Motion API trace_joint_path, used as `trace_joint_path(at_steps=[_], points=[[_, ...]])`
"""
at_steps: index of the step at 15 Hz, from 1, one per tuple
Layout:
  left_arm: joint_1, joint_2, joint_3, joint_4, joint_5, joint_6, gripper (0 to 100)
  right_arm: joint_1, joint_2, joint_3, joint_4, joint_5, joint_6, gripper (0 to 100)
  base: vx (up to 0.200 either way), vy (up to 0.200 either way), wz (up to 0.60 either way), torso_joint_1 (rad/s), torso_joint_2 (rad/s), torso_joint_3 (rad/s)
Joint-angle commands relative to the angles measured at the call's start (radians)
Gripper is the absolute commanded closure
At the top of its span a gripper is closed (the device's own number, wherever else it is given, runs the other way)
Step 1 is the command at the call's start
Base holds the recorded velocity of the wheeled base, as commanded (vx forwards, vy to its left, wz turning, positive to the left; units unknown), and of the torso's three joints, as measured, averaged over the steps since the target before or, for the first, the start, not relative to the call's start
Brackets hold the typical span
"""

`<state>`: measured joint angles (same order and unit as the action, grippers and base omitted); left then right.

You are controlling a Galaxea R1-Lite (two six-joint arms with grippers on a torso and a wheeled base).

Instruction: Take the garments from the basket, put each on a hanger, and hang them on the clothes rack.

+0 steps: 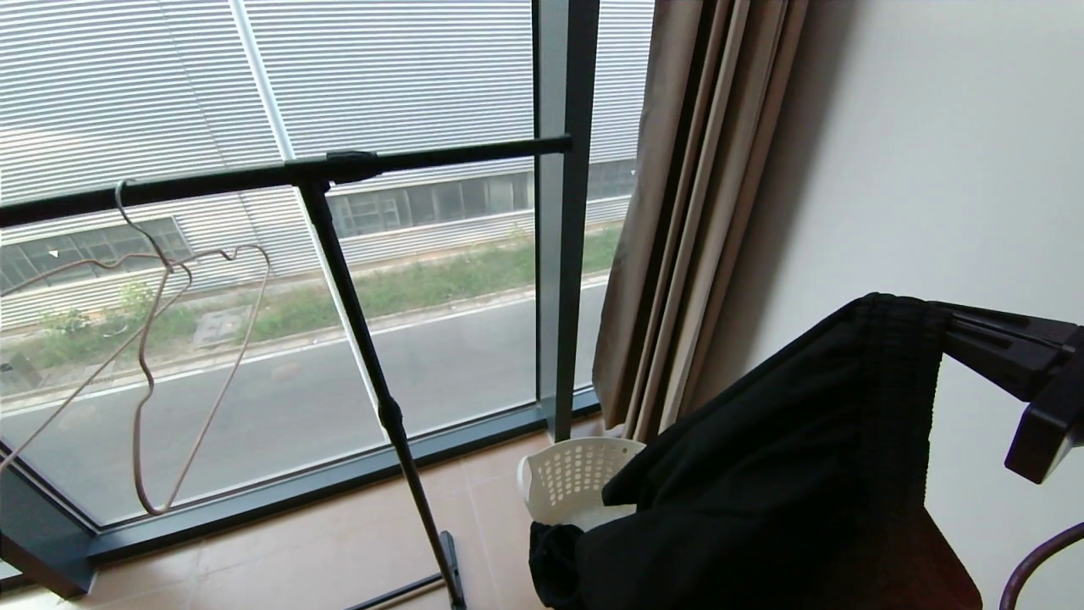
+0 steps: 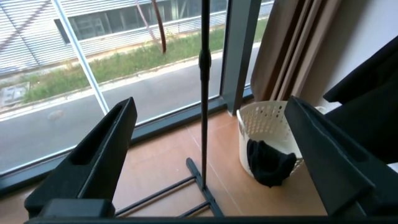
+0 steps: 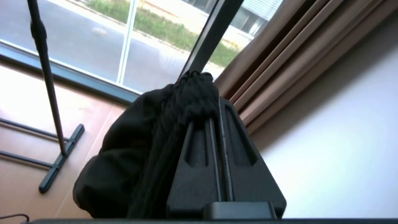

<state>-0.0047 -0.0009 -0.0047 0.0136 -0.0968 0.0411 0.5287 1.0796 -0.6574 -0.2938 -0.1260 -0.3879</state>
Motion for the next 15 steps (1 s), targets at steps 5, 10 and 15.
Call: trace_joint_path(at_steps=[5,10,15], points=[[0.000,0.001,0.000,-0.001,0.000,0.000,0,0.000,0.003,0.002,0.001,0.000,-0.002,100,0.000,0.000,0.00,0.218,-0.49,-0.084],[0.000,0.001,0.000,-0.001,0.002,0.000,0,0.000,0.005,0.015,-0.001,0.000,-0.003,100,0.000,0.000,0.00,0.173,-0.37,-0.174],[0.000,0.001,0.000,0.000,0.000,0.003,0,-0.001,0.003,0.016,-0.001,-0.003,-0.020,100,0.000,0.000,0.24,0.026,-0.05,-0.023]])
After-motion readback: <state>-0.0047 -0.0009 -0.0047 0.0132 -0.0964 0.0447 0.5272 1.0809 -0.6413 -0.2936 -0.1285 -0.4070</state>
